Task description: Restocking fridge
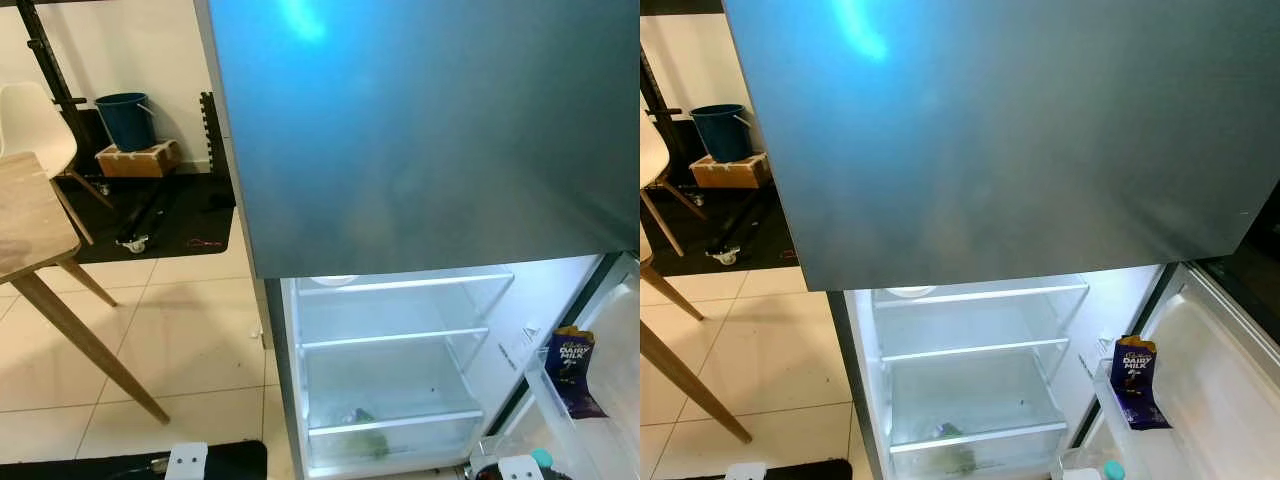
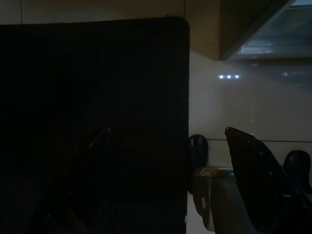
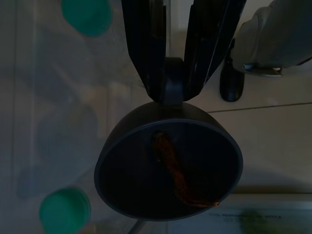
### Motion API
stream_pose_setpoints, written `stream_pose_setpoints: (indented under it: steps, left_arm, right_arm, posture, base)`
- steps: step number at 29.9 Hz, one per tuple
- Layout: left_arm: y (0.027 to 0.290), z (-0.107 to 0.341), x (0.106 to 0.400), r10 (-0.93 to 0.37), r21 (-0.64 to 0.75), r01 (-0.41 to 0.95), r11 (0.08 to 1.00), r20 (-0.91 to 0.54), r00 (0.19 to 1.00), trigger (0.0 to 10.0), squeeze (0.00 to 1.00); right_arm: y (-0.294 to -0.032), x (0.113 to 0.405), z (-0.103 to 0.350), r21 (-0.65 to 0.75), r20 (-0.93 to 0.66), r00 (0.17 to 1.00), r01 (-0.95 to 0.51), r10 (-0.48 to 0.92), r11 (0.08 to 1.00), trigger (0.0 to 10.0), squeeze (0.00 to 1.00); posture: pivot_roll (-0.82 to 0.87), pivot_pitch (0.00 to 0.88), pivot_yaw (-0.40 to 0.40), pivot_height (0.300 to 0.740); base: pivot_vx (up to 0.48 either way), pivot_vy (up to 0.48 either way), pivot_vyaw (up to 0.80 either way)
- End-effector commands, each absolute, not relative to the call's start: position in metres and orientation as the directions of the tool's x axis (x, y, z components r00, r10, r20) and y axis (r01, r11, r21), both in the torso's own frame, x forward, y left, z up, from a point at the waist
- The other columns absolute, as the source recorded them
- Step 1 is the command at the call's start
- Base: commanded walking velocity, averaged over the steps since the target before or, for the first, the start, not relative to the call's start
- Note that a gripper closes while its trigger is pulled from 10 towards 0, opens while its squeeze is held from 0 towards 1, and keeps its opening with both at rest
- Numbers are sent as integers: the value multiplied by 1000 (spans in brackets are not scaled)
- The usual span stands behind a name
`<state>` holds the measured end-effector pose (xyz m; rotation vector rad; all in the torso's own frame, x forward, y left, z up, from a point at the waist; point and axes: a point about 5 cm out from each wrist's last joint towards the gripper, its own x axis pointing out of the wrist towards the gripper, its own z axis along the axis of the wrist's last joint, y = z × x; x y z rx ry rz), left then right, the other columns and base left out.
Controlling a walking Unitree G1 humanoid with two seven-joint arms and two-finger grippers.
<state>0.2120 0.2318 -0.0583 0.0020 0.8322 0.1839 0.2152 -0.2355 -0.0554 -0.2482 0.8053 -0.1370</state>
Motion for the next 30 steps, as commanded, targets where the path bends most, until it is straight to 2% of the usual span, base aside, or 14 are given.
stream_pose_setpoints:
  steps: [1,9,11,14,16,25,30]
  left_arm:
    - [232,-61,207,171,76,-172,982,-742,648,10000,0]
    - [231,-57,213,159,51,-174,983,-709,687,10000,0]
    - [230,-52,218,141,20,-174,985,-676,723,10000,0]
    - [230,-51,219,136,9,-173,985,-664,736,10000,0]
    - [229,-46,223,117,2,-149,989,-629,769,10000,0]
    - [231,-43,224,112,24,-122,992,-596,795,10000,0]
    - [240,-41,221,146,15,-169,986,-582,800,10000,0]
  right_arm:
    - [-233,214,-56,-274,-692,689,24,-215,961,10000,0]
    - [-222,221,-53,-185,-659,732,59,-169,981,10000,0]
    - [-213,231,-44,-23,-573,812,118,-109,993,10000,0]
    - [-209,234,-41,37,-540,837,121,-82,992,10000,0]
    - [-197,234,-40,96,-506,862,51,5,994,10000,0]
    - [-192,229,-41,95,-485,875,51,2,994,10000,0]
    - [-195,225,-43,84,-479,877,89,-38,993,10000,0]
  posture:
    - [-54,102,3,740]
    - [-49,101,6,740]
    - [-45,100,9,740]
    - [-45,100,11,740]
    - [-45,103,13,740]
    - [-38,100,20,740]
    - [-38,98,25,740]
  base:
    - [0,0,0]
    - [0,0,0]
    - [0,0,0]
    - [0,0,0]
    - [0,0,0]
    - [0,0,0]
    - [0,0,0]
